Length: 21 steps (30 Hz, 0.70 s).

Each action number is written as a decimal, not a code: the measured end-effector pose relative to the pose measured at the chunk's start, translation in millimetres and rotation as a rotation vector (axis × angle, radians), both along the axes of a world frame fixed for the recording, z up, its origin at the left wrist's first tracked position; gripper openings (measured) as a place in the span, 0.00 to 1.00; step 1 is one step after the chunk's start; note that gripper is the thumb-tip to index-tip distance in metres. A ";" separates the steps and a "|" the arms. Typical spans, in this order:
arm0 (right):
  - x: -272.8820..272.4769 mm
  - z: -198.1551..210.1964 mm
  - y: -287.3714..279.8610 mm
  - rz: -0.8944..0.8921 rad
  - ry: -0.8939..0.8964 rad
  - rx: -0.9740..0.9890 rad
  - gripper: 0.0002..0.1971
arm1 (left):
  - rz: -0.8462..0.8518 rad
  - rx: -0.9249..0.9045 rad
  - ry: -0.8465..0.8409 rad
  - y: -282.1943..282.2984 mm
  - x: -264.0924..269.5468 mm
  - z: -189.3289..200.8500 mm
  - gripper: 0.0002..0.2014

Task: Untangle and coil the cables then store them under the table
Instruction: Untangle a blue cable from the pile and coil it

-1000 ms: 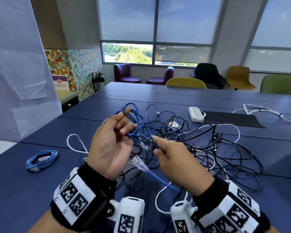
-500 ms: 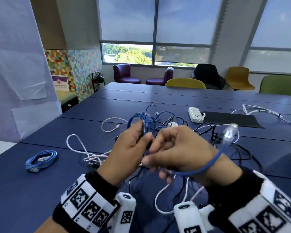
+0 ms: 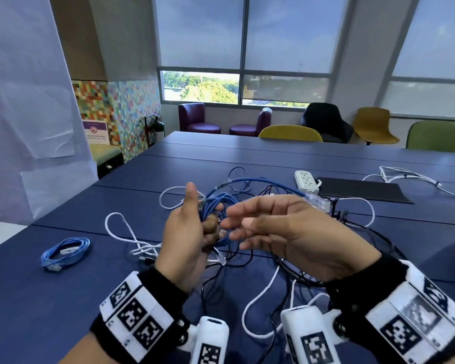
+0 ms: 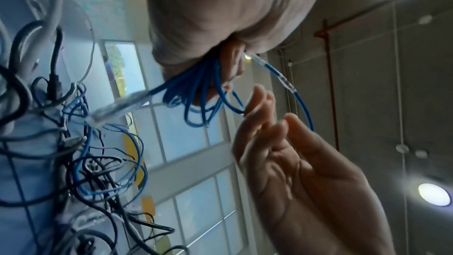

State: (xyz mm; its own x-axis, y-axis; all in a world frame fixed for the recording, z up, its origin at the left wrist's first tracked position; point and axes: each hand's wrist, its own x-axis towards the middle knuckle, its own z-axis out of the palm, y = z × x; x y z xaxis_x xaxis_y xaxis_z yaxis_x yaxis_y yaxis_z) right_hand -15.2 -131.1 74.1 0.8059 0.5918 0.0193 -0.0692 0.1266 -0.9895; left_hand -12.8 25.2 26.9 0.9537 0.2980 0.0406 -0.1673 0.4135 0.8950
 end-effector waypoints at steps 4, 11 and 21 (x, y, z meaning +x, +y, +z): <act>-7.6 5.8 -5.4 0.158 -0.061 -0.038 0.14 | -0.056 -0.103 0.096 6.7 4.3 -2.5 0.36; 5.1 -7.8 12.1 -0.416 -0.672 -0.471 0.16 | -0.216 -0.113 0.049 -2.6 -7.6 1.7 0.35; 20.0 -31.7 18.0 -0.389 -0.771 -0.655 0.12 | -0.215 -0.086 0.003 -10.3 -15.9 2.3 0.31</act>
State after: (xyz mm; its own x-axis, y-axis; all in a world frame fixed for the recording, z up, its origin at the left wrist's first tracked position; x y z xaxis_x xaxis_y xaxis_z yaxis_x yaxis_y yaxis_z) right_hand 4.8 -113.1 42.5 0.8467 0.3781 0.3744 0.5314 -0.5636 -0.6325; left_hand -28.7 14.9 29.2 0.9957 0.0901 0.0212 -0.0647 0.5145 0.8550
